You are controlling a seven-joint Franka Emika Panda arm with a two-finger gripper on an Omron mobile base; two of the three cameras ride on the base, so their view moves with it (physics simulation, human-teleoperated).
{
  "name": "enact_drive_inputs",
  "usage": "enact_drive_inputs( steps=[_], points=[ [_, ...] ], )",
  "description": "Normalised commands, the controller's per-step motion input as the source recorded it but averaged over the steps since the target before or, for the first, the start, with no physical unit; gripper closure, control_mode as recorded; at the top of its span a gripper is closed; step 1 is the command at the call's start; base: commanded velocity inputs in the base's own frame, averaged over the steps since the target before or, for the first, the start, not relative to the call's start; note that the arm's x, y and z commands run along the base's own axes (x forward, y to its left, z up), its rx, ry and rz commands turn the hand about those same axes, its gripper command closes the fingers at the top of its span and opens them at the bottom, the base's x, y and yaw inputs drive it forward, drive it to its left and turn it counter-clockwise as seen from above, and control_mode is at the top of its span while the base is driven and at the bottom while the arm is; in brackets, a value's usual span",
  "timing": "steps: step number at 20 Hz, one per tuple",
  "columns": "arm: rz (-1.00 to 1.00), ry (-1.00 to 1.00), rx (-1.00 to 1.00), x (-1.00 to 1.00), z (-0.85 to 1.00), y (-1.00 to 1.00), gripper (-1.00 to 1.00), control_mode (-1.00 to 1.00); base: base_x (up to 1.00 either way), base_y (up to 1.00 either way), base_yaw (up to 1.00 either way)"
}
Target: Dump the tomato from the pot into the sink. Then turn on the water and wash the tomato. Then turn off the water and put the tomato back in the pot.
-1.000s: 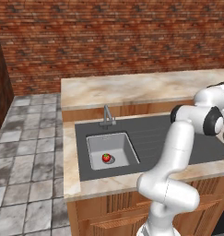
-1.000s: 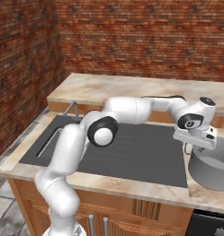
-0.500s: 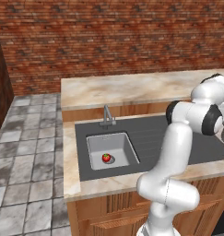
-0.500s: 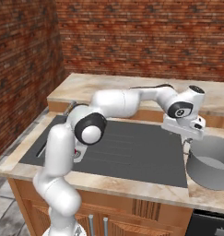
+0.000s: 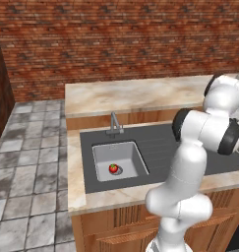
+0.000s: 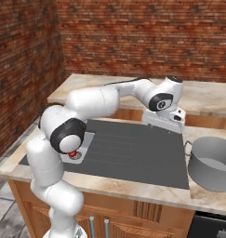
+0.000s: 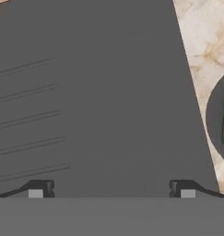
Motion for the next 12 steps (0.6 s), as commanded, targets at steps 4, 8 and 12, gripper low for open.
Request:
enact_drive_inputs(
  steps=[4,8,12],
  points=[
    [0.0,0.0,0.0,-0.08,0.01,1.0,-1.0,-1.0,0.0,0.0,0.0],
    [0.02,0.0,0.01,0.0,0.0,1.0,-1.0,-1.0,0.0,0.0,0.0],
    [0.02,0.0,0.08,0.16,0.0,0.92,-1.0,-1.0,0.0,0.0,0.0]
  ],
)
